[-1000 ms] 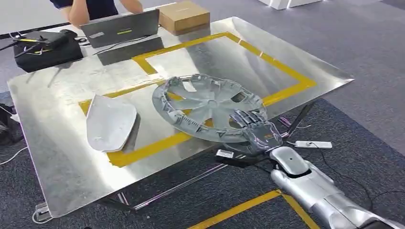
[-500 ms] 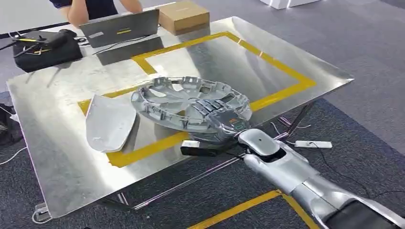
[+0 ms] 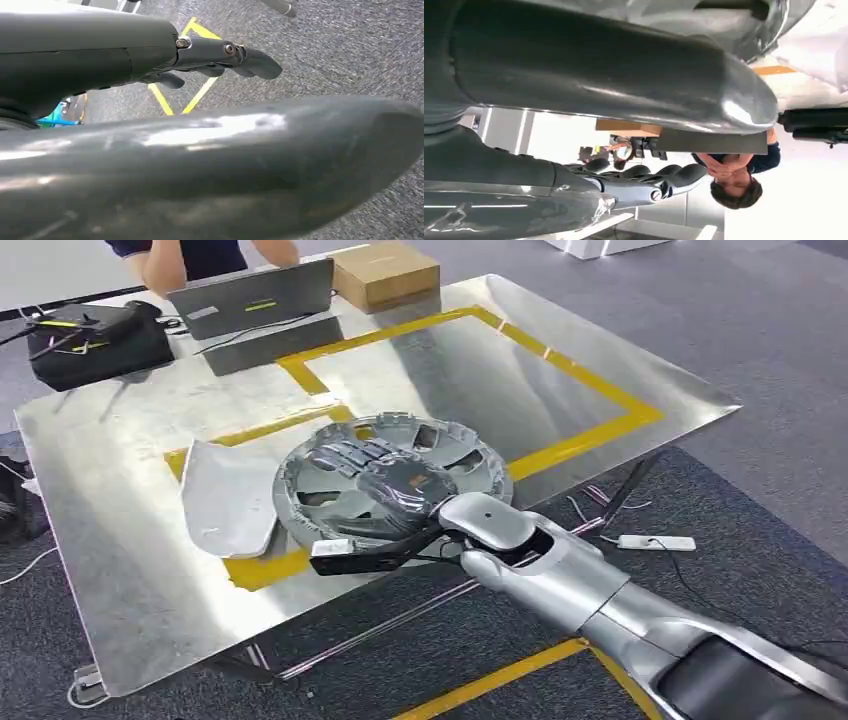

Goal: Take the parts from the cabinet and place them on the table.

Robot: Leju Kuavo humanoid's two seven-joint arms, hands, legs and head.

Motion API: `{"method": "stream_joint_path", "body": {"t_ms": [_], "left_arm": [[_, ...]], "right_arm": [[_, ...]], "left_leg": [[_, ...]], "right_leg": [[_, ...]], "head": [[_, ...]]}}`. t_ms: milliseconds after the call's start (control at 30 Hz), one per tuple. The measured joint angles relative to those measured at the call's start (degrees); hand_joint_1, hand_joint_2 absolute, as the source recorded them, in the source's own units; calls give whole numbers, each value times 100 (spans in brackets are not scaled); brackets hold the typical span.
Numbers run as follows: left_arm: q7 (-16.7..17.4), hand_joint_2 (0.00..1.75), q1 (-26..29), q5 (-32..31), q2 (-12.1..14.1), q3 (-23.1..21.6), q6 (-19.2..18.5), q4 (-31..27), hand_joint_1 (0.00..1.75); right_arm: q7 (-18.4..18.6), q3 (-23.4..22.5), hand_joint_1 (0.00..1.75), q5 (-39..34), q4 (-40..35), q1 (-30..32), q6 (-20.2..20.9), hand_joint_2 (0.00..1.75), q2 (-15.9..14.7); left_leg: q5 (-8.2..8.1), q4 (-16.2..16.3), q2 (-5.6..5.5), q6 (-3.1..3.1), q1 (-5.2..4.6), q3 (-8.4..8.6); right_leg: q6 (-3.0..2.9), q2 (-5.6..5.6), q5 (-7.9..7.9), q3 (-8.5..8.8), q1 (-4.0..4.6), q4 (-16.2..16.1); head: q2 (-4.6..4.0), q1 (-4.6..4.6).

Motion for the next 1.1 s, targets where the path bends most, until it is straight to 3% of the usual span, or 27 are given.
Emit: {"method": "stream_joint_path", "body": {"t_ms": [500,567,633,667,700,767,800,833,867,933,967,1000,1033,1067,1100], "left_arm": [[-140,0,1,-26,0,7,85,0,0],[-140,0,1,-26,5,7,89,-2,0],[-142,0,1,-24,7,7,94,0,0],[-140,0,1,-24,5,7,94,-2,0],[-140,0,-4,-24,4,9,98,0,0],[-127,0,-7,-24,4,9,105,0,0],[-120,0,-2,-26,4,9,109,0,0],[-112,0,8,-28,4,11,109,0,0],[-103,0,11,-35,2,11,109,0,0],[-98,0,10,-57,-4,11,114,0,0],[-98,0,8,-72,0,11,118,-2,0],[-101,0,4,-81,26,9,133,-4,0],[-109,0,6,-92,20,9,166,-4,0],[-127,0,13,-98,28,9,190,-7,0],[-136,0,16,-107,26,9,210,-5,0]], "right_arm": [[70,72,0,-37,-28,-11,-372,0,0],[78,89,0,-31,-39,-3,-409,0,0],[85,98,0,-26,-63,5,-433,0,2],[87,107,0,-22,-70,14,-448,0,-9],[87,111,0,-20,-70,2,-468,0,-9],[87,120,0,-9,-57,40,-494,0,-13],[87,125,0,-9,-46,76,-496,0,-22],[85,135,0,-9,-33,116,-498,0,-33],[85,144,0,-9,-26,135,-498,0,-39],[83,153,0,-9,-22,130,-518,0,-42],[83,155,0,-9,-22,125,-529,0,-42],[83,162,0,-9,-22,126,-535,0,-39],[81,168,0,-7,-15,132,-549,0,-46],[72,170,0,-4,-4,157,-555,0,-48],[70,173,0,-7,0,181,-557,0,-48]], "left_leg": [[-1,0,0,1,0,0],[-19,16,2,108,-23,-3],[78,-164,11,144,16,97],[124,-268,33,128,51,165],[133,-295,44,140,61,179],[136,-291,56,136,72,175],[136,-288,58,133,78,170],[140,-279,59,119,91,166],[143,-273,58,98,106,162],[130,-229,53,20,153,150],[91,-180,47,-46,144,136],[66,-135,41,-97,125,99],[83,-131,37,-111,125,88],[86,-135,38,-107,130,91],[114,-151,39,-33,126,88]], "right_leg": [[0,1,0,-1,0,-1],[67,6,31,23,-35,-61],[110,16,60,75,5,-149],[115,-28,-9,10,8,-65],[134,-43,-229,-108,12,211],[157,-86,-672,-510,-9,1119],[165,-95,-776,-657,-15,1442],[169,-100,-745,-682,-19,1513],[174,-100,-584,-559,-23,1289],[201,-98,-141,-15,-44,314],[240,-72,-137,191,-65,-78],[156,0,-158,256,-40,-70],[70,-3,-129,215,-42,-50],[57,0,-107,200,-54,-57],[45,9,-98,192,-52,-57]], "head": [[0,0],[0,-6],[0,-4],[0,6],[0,15],[0,15],[0,15],[0,18],[0,15],[0,15],[0,22],[0,20],[0,-2],[0,0],[0,0]]}}
